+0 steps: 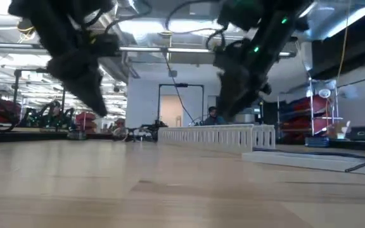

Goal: Ziptie cables
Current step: Close the white cable duct

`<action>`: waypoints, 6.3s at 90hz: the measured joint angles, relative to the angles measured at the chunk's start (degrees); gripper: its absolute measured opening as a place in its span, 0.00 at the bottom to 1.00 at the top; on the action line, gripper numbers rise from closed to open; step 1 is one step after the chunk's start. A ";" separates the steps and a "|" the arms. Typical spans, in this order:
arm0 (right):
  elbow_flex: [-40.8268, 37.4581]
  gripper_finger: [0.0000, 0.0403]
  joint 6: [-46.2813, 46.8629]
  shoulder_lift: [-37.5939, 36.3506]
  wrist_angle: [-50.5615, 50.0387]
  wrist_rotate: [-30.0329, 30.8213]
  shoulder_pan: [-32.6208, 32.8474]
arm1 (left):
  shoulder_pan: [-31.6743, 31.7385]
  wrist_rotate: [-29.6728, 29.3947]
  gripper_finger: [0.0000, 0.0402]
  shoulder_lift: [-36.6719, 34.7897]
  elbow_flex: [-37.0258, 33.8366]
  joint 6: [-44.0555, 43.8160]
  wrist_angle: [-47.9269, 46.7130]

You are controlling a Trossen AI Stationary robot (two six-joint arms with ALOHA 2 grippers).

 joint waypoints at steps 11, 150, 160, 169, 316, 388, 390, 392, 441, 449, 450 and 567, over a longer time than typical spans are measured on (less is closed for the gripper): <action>0.09 0.60 -1.61 3.69 6.53 -4.36 -0.32 | -0.70 0.03 0.59 0.02 -2.17 -2.54 0.44; 24.55 0.39 -25.52 17.43 -6.08 -10.46 2.84 | -7.75 -1.32 0.59 -12.50 6.81 -10.68 -20.81; 22.81 0.52 -21.37 13.37 -13.96 -7.81 4.14 | -8.45 -1.44 0.59 -12.50 6.81 -10.84 -20.83; 18.32 0.59 -15.53 8.37 -17.99 -2.42 7.38 | -9.21 -1.53 0.59 -12.50 6.81 -10.80 -20.71; -15.50 0.65 17.85 -3.49 -33.62 20.77 13.41 | -9.48 -6.92 0.59 -12.48 6.77 -7.72 -14.92; -23.66 0.65 21.06 -3.80 18.05 20.36 29.86 | -9.45 -7.82 0.59 -12.33 6.77 -7.31 -14.51; -23.42 0.65 21.18 -3.07 18.48 20.59 29.88 | -9.52 -7.82 0.59 -12.33 6.77 -7.40 -14.53; -23.22 0.65 21.51 -2.52 18.61 20.90 29.92 | -9.56 -7.84 0.59 -12.33 6.77 -7.43 -14.55; -15.54 0.65 23.61 2.08 5.47 23.37 29.69 | -9.39 -7.97 0.59 -12.31 6.68 -7.44 -14.60; -14.13 0.65 20.65 2.04 5.15 22.39 29.05 | -9.41 -7.99 0.59 -12.31 6.68 -7.29 -14.51; -14.04 0.65 20.44 2.04 5.17 22.14 28.94 | -9.41 -7.99 0.59 -12.31 6.68 -7.29 -14.51; -10.23 0.76 34.10 7.05 -5.76 18.80 28.68 | -9.43 -8.06 0.59 -12.31 2.09 -5.86 -8.05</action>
